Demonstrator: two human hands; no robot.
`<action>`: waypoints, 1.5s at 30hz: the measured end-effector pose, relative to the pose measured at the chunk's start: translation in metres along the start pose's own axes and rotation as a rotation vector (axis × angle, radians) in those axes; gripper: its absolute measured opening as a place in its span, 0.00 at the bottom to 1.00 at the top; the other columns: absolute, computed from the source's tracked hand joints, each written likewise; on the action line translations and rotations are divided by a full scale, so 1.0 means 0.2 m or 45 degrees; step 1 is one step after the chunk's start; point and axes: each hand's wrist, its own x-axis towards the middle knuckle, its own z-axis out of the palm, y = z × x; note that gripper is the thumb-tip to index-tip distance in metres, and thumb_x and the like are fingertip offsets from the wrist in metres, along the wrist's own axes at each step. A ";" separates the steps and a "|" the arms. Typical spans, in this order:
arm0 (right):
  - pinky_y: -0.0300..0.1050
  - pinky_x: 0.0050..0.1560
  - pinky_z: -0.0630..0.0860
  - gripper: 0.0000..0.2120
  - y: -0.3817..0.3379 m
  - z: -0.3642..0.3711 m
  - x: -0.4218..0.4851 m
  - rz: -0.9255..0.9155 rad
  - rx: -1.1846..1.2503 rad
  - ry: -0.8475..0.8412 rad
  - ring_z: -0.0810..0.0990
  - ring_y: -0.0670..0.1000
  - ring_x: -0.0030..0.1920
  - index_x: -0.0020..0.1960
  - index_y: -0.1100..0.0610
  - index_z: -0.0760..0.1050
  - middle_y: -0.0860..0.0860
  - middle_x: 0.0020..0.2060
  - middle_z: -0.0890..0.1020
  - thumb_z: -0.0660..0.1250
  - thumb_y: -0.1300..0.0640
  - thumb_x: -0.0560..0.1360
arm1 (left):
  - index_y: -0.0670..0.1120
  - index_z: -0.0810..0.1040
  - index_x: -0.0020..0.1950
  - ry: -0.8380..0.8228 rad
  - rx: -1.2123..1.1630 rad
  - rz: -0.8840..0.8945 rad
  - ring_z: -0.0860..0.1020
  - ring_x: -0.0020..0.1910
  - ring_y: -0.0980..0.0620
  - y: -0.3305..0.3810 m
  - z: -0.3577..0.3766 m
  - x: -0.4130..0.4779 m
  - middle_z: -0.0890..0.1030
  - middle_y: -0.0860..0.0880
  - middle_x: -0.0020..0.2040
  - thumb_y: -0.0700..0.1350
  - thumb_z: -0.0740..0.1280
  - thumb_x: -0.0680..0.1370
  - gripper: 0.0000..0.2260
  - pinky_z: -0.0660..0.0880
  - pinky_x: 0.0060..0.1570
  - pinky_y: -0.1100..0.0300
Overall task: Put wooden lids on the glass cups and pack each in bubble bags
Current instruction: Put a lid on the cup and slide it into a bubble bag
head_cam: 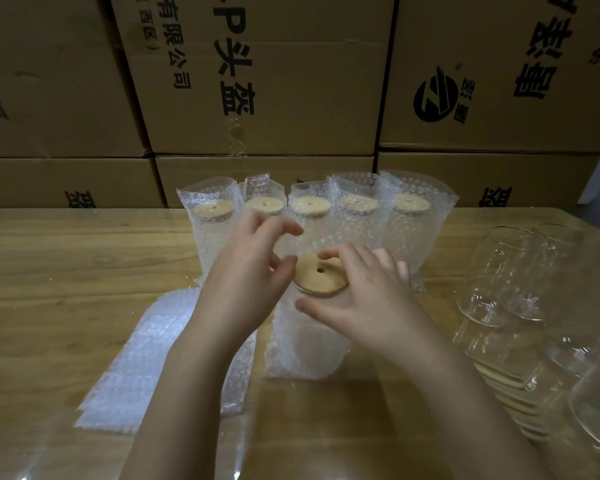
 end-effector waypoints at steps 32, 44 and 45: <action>0.45 0.48 0.55 0.03 0.20 -0.17 -0.01 -0.136 -0.247 0.471 0.78 0.54 0.49 0.45 0.51 0.81 0.46 0.43 0.82 0.69 0.57 0.74 | 0.53 0.84 0.43 -0.073 0.585 0.179 0.75 0.39 0.55 -0.01 -0.22 -0.05 0.79 0.55 0.54 0.50 0.70 0.73 0.04 0.65 0.28 0.64; 0.46 0.52 0.57 0.03 0.16 -0.22 -0.03 -0.143 -0.242 0.531 0.79 0.53 0.49 0.44 0.52 0.81 0.45 0.43 0.83 0.70 0.59 0.74 | 0.50 0.84 0.41 0.194 0.499 0.249 0.74 0.30 0.54 -0.03 -0.16 -0.04 0.83 0.55 0.38 0.44 0.74 0.73 0.02 0.67 0.24 0.64; 0.45 0.52 0.57 0.03 0.16 -0.23 -0.03 -0.138 -0.245 0.535 0.79 0.53 0.49 0.44 0.52 0.81 0.45 0.43 0.82 0.70 0.59 0.75 | 0.50 0.84 0.41 0.200 0.479 0.258 0.74 0.30 0.54 -0.03 -0.17 -0.04 0.82 0.56 0.39 0.45 0.73 0.74 0.02 0.69 0.24 0.62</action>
